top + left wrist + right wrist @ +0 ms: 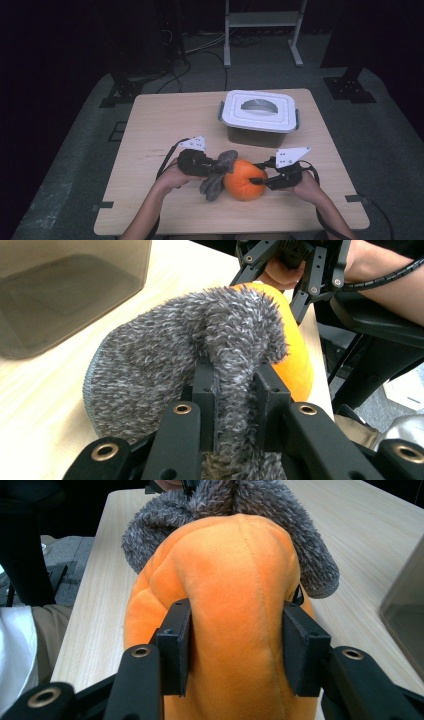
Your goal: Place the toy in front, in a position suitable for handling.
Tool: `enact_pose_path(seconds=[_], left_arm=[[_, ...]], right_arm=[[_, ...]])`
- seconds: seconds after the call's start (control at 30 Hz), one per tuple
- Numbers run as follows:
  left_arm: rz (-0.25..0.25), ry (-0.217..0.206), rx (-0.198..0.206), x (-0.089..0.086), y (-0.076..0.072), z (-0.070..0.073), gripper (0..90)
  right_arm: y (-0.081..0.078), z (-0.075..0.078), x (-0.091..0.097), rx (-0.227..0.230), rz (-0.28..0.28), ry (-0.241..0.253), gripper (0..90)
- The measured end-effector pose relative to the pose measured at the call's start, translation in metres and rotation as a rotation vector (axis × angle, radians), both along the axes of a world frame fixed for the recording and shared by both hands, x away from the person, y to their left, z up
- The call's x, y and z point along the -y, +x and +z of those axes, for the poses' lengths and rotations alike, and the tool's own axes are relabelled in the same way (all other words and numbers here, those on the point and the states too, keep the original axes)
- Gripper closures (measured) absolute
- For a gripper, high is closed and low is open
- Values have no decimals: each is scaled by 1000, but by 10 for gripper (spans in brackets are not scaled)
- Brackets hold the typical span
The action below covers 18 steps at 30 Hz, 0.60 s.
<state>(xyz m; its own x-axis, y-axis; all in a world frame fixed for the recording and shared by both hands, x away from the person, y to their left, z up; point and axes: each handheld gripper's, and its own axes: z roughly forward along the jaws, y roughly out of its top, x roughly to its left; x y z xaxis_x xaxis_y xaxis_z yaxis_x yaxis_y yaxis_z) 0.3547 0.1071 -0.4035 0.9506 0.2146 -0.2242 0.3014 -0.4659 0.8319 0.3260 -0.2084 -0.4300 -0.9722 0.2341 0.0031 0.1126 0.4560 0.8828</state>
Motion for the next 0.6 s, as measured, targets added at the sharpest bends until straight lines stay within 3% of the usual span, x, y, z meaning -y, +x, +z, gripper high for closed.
enact_pose_path(seconds=[0.17,0.37,0.5,0.6], left_arm=[[-6,-15,0,4,0,3,751],[-67,-52,23,25,-1,17,752],[-89,-49,39,37,-3,21,751],[-73,-30,30,36,-3,16,752]], right_arm=[[-1,0,4,3,-4,-1,518],[1,0,4,2,-4,0,518],[0,0,5,3,-5,-4,517],[0,1,8,-1,-10,-8,505]])
